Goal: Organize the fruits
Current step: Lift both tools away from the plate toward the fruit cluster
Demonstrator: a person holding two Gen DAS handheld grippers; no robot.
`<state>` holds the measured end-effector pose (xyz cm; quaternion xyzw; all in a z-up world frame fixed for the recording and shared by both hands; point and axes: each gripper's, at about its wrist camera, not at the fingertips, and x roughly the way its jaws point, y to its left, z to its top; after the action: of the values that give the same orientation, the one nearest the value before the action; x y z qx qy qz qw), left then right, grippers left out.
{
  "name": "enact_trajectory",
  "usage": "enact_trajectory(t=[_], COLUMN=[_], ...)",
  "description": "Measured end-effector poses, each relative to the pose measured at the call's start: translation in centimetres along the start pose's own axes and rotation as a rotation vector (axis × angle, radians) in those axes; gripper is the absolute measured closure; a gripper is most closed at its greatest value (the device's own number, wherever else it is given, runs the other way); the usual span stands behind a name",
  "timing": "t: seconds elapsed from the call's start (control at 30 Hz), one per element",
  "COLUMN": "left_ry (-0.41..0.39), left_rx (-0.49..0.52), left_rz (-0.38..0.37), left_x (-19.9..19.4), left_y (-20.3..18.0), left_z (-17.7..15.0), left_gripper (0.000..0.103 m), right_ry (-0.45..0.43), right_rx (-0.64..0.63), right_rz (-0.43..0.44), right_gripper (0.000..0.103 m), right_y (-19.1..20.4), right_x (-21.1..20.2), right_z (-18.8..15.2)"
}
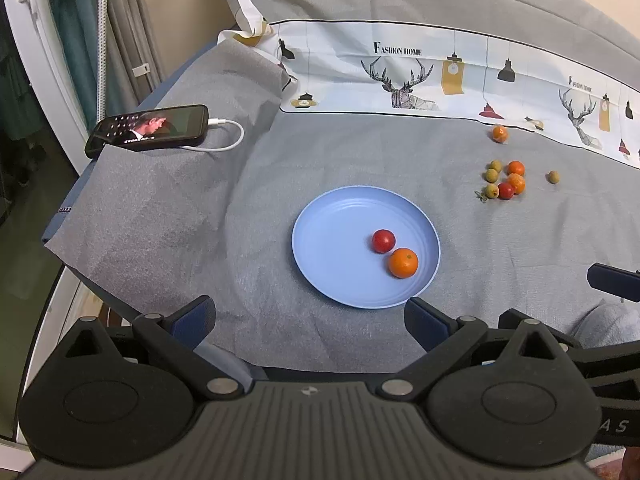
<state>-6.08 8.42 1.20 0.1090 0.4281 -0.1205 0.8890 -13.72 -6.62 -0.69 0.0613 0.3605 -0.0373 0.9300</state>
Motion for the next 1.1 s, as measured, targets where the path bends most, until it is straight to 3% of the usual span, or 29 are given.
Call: enact_trajectory(t=[1.1], left_ry=[0.045], left_rx=[0.011], left_rz=[0.023], left_x=[2.1], left_y=[-0.5], left_z=[0.7], left_gripper=[0.002], right_ry=[0.048], right_rx=[0.017], right_rz=[0.009], right_gripper=[0.001], right_y=[-0.8], right_x=[2.0], right_z=[-0.1])
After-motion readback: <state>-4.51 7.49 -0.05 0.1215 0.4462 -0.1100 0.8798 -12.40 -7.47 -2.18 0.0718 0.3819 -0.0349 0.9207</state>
